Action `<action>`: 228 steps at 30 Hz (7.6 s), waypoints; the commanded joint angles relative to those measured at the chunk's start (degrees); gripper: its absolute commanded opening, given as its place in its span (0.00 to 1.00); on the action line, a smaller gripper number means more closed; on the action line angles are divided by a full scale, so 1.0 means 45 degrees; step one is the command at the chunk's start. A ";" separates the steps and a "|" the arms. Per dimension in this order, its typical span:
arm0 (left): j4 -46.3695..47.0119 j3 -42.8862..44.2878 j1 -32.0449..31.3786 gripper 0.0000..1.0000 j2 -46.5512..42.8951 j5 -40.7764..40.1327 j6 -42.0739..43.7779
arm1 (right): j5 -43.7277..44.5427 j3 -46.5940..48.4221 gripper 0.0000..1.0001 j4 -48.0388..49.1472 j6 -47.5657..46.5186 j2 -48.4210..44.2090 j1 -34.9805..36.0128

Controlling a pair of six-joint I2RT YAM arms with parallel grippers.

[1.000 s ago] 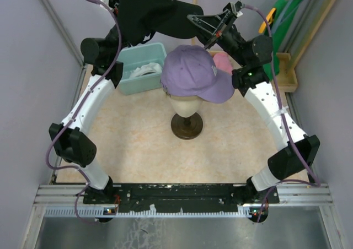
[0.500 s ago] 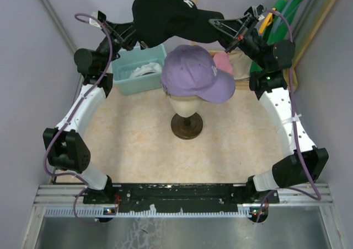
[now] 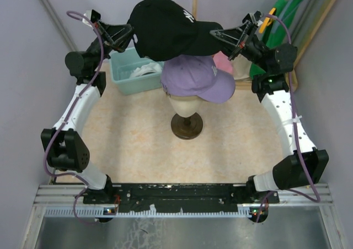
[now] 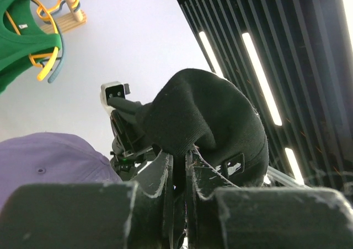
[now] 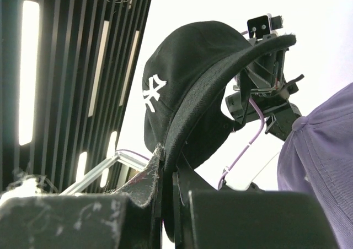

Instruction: Stack the hats

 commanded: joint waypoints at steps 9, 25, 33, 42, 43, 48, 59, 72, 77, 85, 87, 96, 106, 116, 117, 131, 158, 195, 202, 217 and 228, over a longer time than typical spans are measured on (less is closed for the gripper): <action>0.1578 -0.1390 0.0362 0.22 -0.1184 0.0078 -0.1016 | 0.2821 0.1557 0.00 0.1798 -0.1552 0.0134 -0.0937; -0.0088 -0.3577 0.0767 0.55 -0.1820 0.1631 0.2610 | 0.2424 0.0642 0.00 0.1259 -0.1157 -0.0257 -0.0895; -0.7077 -0.4010 0.0773 0.62 -0.3199 0.2128 0.8909 | 0.1468 -0.0757 0.00 -0.0238 -0.1590 -0.1010 -0.0895; -0.6051 -0.5008 0.0762 0.62 -0.2894 0.2111 0.8572 | 0.0929 -0.1925 0.00 -0.2014 -0.2335 -0.1856 -0.0896; -0.6037 -0.4989 0.0752 0.62 -0.2838 0.2148 0.8586 | 0.0896 -0.1938 0.00 -0.2327 -0.2480 -0.1924 -0.0895; -0.5910 -0.4977 0.0741 0.62 -0.2717 0.2226 0.8585 | 0.0824 -0.2231 0.00 -0.3126 -0.3026 -0.2189 -0.0895; -0.5544 -0.4925 0.0585 0.62 -0.2462 0.2366 0.8374 | 0.0786 -0.2843 0.00 -0.5095 -0.4618 -0.3039 -0.0895; -0.6473 -0.5005 -0.0938 0.62 -0.2124 0.2859 0.8799 | 0.0806 -0.3793 0.00 -0.4837 -0.4576 -0.3732 -0.1216; -0.6465 -0.4747 -0.1366 0.63 -0.1828 0.2770 0.8809 | 0.0785 -0.4018 0.00 -0.4682 -0.4495 -0.3864 -0.1350; -0.6408 -0.4531 -0.1938 0.63 -0.1004 0.2818 0.8936 | 0.0688 -0.4714 0.00 -0.4238 -0.4156 -0.4296 -0.1704; -0.6334 -0.4500 -0.2070 0.63 -0.0814 0.2843 0.8932 | 0.0642 -0.4833 0.00 -0.4143 -0.4105 -0.4340 -0.1756; -0.6144 -0.4595 -0.2299 0.61 -0.0330 0.3070 0.8895 | 0.0551 -0.5683 0.00 -0.3844 -0.3897 -0.4849 -0.2228; -0.6322 -0.4674 -0.2303 0.57 -0.0075 0.3342 0.9040 | 0.0505 -0.7042 0.00 -0.5710 -0.5027 -0.6005 -0.2399; -0.6716 -0.5097 -0.2285 0.55 -0.0142 0.3476 0.9445 | 0.0670 -0.9030 0.00 -0.8727 -0.7469 -0.7074 -0.2261; -0.6728 -0.5145 -0.2285 0.54 -0.0143 0.3498 0.9462 | 0.0705 -0.9252 0.00 -0.9116 -0.7775 -0.7198 -0.2218; -0.7042 -0.5319 -0.2285 0.52 -0.0177 0.3533 0.9737 | 0.1040 -1.1228 0.00 -0.9799 -0.9337 -0.7272 -0.2282; -1.0922 -0.5121 -0.2441 0.45 -0.3124 0.1805 1.1041 | -0.2012 -0.3893 0.04 -1.1787 -1.5114 -0.0291 -0.2092; -1.1733 -0.2962 -0.2900 0.62 -0.2194 0.0490 1.2147 | -0.2066 -0.4314 0.00 -0.3955 -0.7224 -0.1594 -0.2034; -1.1997 -0.1767 -0.2909 0.64 -0.1630 -0.0008 1.2493 | -0.1499 -0.5161 0.00 -0.1064 -0.3956 -0.2063 -0.2029; -1.1957 -0.2093 -0.2945 0.61 -0.1670 0.0136 1.2515 | -0.1527 -0.6045 0.00 -0.9771 -0.9971 -0.4050 -0.1731; -1.2106 -0.2696 -0.2968 0.59 -0.1957 0.0114 1.2657 | -0.1016 -0.7661 0.00 -1.1271 -1.1940 -0.4660 -0.1590</action>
